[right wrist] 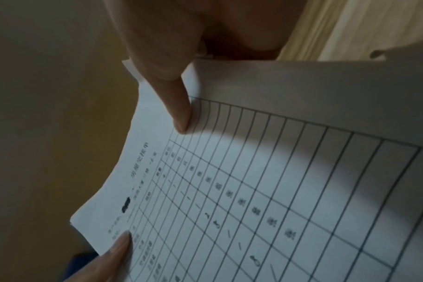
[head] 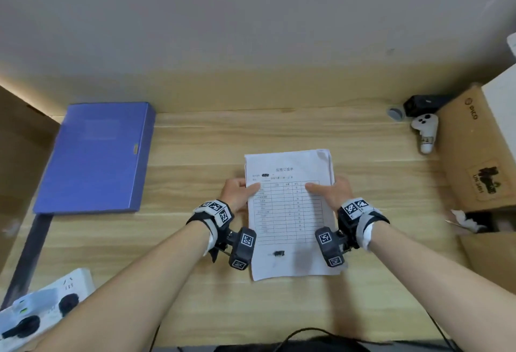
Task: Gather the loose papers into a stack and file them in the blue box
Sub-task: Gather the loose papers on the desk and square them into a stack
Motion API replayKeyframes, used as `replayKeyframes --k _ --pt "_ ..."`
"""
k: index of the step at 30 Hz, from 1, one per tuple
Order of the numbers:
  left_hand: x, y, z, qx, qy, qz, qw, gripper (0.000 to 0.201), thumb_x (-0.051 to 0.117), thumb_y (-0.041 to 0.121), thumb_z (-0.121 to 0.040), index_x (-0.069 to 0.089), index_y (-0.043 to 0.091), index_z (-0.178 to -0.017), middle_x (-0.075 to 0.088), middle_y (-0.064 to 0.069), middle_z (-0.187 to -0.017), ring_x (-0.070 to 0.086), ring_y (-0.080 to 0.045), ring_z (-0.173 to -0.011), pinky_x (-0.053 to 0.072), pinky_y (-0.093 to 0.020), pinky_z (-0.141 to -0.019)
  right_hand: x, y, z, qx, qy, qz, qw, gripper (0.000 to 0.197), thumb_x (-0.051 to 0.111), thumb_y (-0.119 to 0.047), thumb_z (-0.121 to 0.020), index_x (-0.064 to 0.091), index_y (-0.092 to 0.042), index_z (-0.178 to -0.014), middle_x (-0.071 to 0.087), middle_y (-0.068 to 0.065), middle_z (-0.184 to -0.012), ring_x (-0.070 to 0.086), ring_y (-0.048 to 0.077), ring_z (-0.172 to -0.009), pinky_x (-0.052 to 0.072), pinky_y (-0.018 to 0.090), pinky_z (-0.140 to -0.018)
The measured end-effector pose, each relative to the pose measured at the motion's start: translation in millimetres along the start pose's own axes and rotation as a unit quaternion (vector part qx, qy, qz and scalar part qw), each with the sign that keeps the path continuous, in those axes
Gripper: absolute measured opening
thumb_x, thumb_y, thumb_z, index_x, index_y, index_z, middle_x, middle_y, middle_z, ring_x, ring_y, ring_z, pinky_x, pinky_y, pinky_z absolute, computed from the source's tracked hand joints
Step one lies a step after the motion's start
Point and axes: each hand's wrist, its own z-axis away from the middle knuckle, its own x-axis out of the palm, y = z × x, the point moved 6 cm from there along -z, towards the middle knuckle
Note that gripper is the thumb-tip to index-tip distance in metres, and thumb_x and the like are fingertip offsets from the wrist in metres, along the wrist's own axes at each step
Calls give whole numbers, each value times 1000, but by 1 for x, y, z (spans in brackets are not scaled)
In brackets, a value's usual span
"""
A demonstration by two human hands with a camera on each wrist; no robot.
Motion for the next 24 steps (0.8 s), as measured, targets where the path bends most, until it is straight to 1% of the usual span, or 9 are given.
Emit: replayKeyframes --k 2,4,8,11,14,16,19,21,24 --pt "12 -11 -10 -17 -1 -31 999 18 65 18 -93 71 2 -100 75 -17 -105 68 -16 -70 52 -23 -52 -2 13 -13 6 8 25 1000 38 79 -18 -77 67 -2 -109 70 12 -101 66 29 -91 54 32 -72" --pt "23 -17 -21 -26 2 -53 998 12 65 17 -92 70 7 -90 75 -19 -104 65 -16 -64 46 -20 -48 -8 24 -26 11 26 57 998 30 77 -20 -78 69 -7 -104 72 8 -97 68 28 -86 57 36 -73" --pt "37 -22 -38 -50 21 -88 995 20 66 19 -90 65 14 -71 76 -20 -93 64 -21 -62 49 -26 -56 -19 32 -46 -10 48 155 987 20 68 -23 -75 70 -17 -94 71 0 -82 68 22 -74 58 33 -64" --pt "42 -21 -42 -62 42 -94 993 16 68 19 -88 70 13 -72 71 -12 -78 65 -26 -67 50 -30 -60 -21 32 -56 -25 43 217 975 17 65 -26 -73 66 -19 -88 71 -1 -80 68 20 -70 60 37 -61" --pt "45 -15 -40 -67 50 -103 991 20 66 16 -88 72 -2 -91 67 -8 -76 62 -20 -62 44 -21 -52 -23 30 -61 -42 45 274 960 21 65 -28 -73 61 -17 -92 67 0 -82 65 23 -75 56 37 -64" --pt "44 -12 -38 -73 46 -117 989 17 66 19 -86 74 5 -91 69 -5 -75 63 -20 -60 49 -24 -51 -25 29 -62 -51 45 282 957 29 67 -28 -74 57 -17 -99 63 -1 -88 62 22 -78 51 33 -63" --pt "32 -15 -37 -88 72 -128 985 15 66 28 -77 63 18 -66 71 -6 -69 63 -23 -60 55 -35 -60 -29 27 -64 -53 53 270 960 39 72 -27 -68 53 -19 -101 61 -1 -97 61 19 -79 46 29 -57" --pt "18 -17 -33 -98 96 -120 983 16 66 27 -73 59 19 -61 72 -7 -68 62 -23 -58 57 -38 -64 -31 21 -64 -67 70 264 960 52 75 -25 -64 54 -17 -111 58 3 -110 60 24 -96 52 34 -71" --pt "-1 -13 -25 -92 109 -90 986 12 65 20 -76 64 19 -64 73 -8 -69 61 -23 -56 54 -39 -60 -27 8 -59 -100 92 259 956 67 77 -17 -69 46 -11 -129 47 9 -128 43 27 -122 43 38 -100"
